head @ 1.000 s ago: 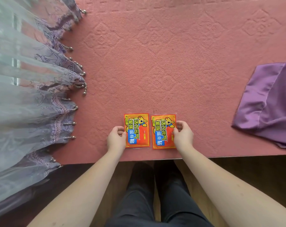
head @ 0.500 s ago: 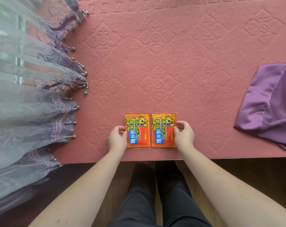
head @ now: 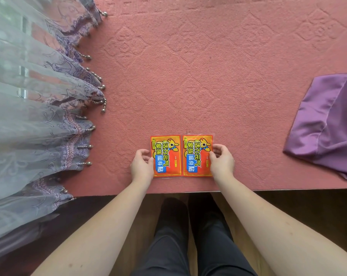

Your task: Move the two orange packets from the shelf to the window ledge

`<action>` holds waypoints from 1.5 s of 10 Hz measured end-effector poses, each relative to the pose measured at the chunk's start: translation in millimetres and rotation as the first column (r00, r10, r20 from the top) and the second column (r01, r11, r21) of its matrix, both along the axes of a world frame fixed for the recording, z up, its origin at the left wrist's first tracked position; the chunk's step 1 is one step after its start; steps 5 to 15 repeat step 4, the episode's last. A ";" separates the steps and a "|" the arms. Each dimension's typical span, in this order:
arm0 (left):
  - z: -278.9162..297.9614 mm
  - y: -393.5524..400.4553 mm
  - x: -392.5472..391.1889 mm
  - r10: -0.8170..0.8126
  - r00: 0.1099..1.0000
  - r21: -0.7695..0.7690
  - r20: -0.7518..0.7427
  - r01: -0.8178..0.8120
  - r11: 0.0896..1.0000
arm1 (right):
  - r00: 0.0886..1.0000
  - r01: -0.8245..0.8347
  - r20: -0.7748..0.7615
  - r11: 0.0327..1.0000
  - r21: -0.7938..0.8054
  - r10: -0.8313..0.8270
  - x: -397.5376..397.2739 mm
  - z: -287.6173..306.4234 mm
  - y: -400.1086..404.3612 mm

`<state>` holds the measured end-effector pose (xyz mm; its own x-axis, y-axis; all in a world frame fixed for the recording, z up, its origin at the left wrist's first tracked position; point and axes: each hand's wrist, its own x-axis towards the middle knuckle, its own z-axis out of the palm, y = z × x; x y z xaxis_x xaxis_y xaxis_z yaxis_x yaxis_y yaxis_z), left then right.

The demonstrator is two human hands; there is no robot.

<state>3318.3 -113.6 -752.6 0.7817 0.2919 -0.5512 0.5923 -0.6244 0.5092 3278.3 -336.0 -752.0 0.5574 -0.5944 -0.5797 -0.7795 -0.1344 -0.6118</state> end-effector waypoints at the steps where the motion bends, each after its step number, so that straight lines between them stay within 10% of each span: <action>1: -1.4 0.1 -0.6 0.010 1.000 -0.011 0.006 -0.010 1.000 | 0.999 -0.021 0.035 1.000 -0.003 0.021 -1.4 1.4 1.1; 15: -3.9 -0.9 -5.8 0.019 0.997 -0.011 0.076 -0.018 1.000 | 0.998 -0.023 0.054 1.000 0.021 0.022 -5.5 2.9 3.7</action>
